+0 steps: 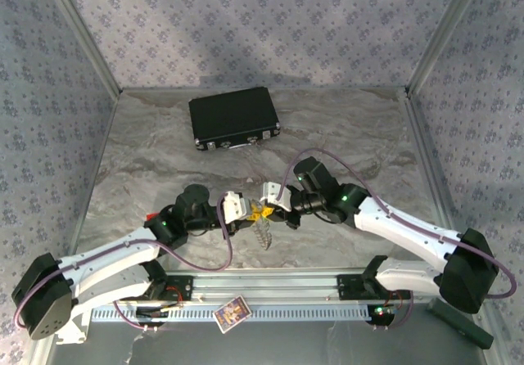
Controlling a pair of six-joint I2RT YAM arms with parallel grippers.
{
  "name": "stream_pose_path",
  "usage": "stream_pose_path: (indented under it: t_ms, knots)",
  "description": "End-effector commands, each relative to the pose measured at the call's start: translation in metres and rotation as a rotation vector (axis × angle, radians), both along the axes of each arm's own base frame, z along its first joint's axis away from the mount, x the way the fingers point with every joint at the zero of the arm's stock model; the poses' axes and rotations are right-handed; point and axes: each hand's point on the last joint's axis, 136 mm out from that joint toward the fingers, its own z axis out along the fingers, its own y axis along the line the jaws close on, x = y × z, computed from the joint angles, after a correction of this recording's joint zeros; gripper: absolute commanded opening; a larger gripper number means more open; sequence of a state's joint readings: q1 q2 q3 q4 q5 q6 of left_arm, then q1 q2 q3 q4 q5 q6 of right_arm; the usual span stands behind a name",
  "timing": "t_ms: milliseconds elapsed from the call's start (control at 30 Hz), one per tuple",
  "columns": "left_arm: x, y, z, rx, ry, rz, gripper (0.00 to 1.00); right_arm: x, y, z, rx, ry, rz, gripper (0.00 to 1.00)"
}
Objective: Put the keys on the keyring
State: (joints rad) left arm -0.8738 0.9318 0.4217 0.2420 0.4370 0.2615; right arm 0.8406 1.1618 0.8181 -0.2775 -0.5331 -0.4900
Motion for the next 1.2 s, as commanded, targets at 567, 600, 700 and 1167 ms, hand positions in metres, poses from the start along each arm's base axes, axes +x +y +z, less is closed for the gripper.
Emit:
stream_pose_path:
  t_ms: [567,600,700,1167]
  knots:
    - [0.000,-0.002,-0.005,-0.005,0.025,0.012,0.17,-0.011,-0.001,-0.009,-0.084,0.006,0.041,0.00]
    - [0.001,-0.001,-0.005,0.000,0.028,0.015,0.16,-0.011,-0.002,-0.010,-0.101,0.002,0.041,0.00]
    - [0.002,-0.001,-0.005,0.009,0.031,0.023,0.14,-0.011,-0.003,-0.012,-0.146,-0.012,0.039,0.00]
    - [-0.002,-0.002,0.008,-0.076,0.005,0.008,0.00,-0.006,-0.003,0.004,-0.060,-0.008,-0.002,0.31]
